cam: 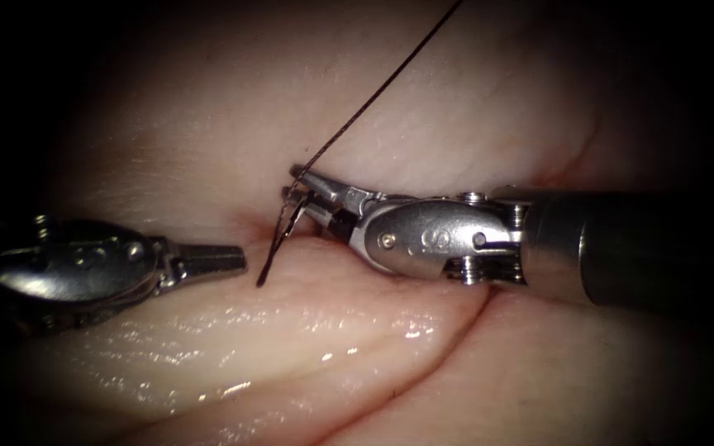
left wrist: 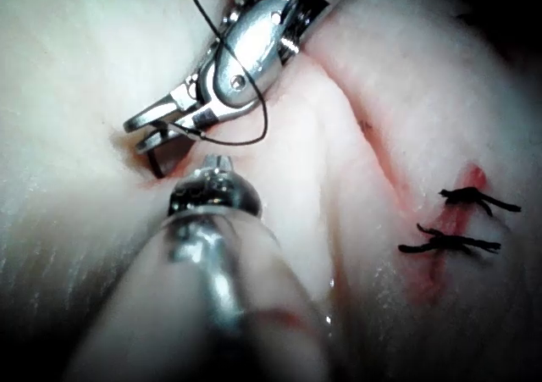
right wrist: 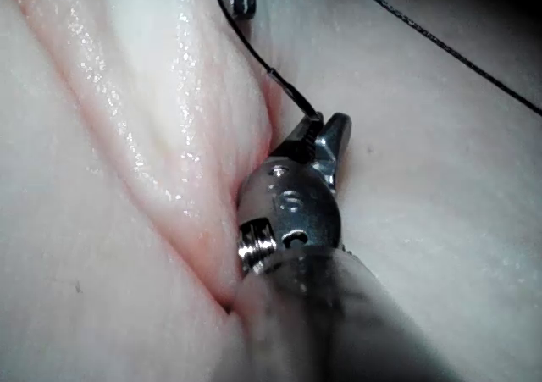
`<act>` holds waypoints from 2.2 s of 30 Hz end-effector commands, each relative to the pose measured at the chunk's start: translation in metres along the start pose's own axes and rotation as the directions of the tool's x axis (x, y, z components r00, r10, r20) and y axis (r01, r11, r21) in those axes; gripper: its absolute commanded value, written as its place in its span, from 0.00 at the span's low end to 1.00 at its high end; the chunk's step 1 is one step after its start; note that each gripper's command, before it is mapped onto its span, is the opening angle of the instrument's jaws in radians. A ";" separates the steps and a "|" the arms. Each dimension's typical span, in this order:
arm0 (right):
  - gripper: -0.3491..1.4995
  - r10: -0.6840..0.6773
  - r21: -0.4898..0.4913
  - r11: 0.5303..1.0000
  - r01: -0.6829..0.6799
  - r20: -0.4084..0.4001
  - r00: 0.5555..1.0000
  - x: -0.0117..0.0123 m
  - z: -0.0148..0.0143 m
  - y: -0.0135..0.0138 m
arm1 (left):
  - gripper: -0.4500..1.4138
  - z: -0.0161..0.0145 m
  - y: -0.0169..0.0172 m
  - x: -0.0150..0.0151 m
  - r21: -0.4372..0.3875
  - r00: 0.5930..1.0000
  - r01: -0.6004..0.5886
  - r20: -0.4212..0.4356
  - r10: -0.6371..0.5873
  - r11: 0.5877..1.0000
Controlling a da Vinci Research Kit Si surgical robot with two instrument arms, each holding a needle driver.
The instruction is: Wound Closure
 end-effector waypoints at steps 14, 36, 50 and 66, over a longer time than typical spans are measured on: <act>0.00 -0.017 0.045 0.999 0.016 0.016 1.000 -0.0003 0.0013 -0.0015 | 0.07 0.0007 0.0000 0.0000 0.002 1.000 0.001 0.003 -0.001 1.000; 0.00 0.045 0.084 0.995 -0.047 0.032 0.998 -0.0010 0.0001 -0.0021 | 0.06 0.0008 0.0000 0.0000 0.005 1.000 -0.003 0.004 0.003 1.000; 0.00 0.054 0.113 0.992 -0.059 0.052 0.997 -0.0014 0.0000 -0.0027 | 0.05 0.0007 0.0000 0.0000 0.005 1.000 -0.003 0.004 0.003 1.000; 0.00 0.063 0.138 0.988 -0.070 0.057 0.996 -0.0015 0.0001 -0.0031 | 0.05 0.0007 0.0000 0.0000 0.006 1.000 -0.003 0.004 0.003 1.000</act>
